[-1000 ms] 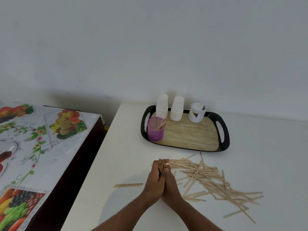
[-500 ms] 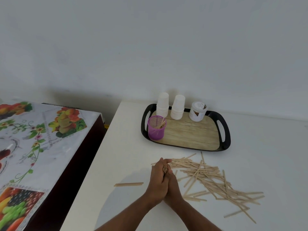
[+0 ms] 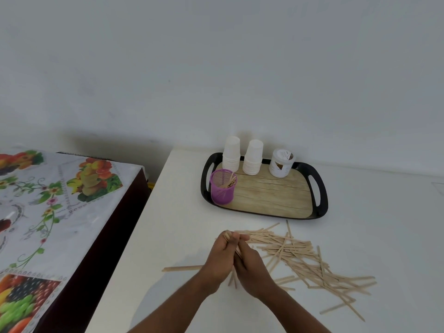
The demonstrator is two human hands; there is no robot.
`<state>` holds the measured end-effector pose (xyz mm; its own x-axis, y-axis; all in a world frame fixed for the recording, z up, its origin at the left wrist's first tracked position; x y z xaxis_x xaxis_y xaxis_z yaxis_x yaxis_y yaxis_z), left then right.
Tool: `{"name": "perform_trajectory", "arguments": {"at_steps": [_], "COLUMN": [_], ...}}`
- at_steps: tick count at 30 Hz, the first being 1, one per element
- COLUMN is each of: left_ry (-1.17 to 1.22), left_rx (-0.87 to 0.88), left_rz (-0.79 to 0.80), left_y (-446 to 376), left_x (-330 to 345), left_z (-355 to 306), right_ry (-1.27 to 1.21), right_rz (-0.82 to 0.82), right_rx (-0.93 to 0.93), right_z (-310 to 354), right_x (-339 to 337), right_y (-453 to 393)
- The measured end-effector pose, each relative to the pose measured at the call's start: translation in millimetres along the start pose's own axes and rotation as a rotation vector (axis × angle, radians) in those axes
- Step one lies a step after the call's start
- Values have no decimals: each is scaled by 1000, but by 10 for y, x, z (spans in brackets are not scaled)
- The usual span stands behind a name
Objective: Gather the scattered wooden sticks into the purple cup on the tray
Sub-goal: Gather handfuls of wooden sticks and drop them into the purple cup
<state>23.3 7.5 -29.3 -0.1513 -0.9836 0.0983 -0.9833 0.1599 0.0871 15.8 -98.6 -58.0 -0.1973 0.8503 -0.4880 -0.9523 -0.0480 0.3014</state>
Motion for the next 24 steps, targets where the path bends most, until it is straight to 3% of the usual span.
{"name": "perform_trajectory", "arguments": {"at_steps": [6, 11, 16, 20, 24], "left_ry": [195, 199, 404, 484, 652], "left_rx": [12, -44, -83, -50, -95], "left_rz": [-98, -171, -371, -405, -499], "left_y": [52, 91, 63, 103, 106], "left_x": [-19, -43, -227, -265, -206], "left_z": [-97, -84, -84, -69, -19], "right_ry": [-52, -117, -585, -811, -719], "right_rz": [73, 146, 285, 181, 49], "right_rx": [2, 90, 286, 289, 188], "right_z": [153, 186, 14, -54, -2], "right_x": [-29, -22, -49, -49, -34], "right_y": [147, 229, 333, 381, 394]}}
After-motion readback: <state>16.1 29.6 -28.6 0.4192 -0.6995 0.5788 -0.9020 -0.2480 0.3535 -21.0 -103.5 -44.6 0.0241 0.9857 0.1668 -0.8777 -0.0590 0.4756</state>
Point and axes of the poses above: each hand's wrist, its own y-axis away from the middle knuckle, its own x-axis out of the palm, z = x × y, the point moved 3 cm from there along -y, towards the middle knuckle, and after that the axes turned 14 degrees about x, right-handed, at the moved point
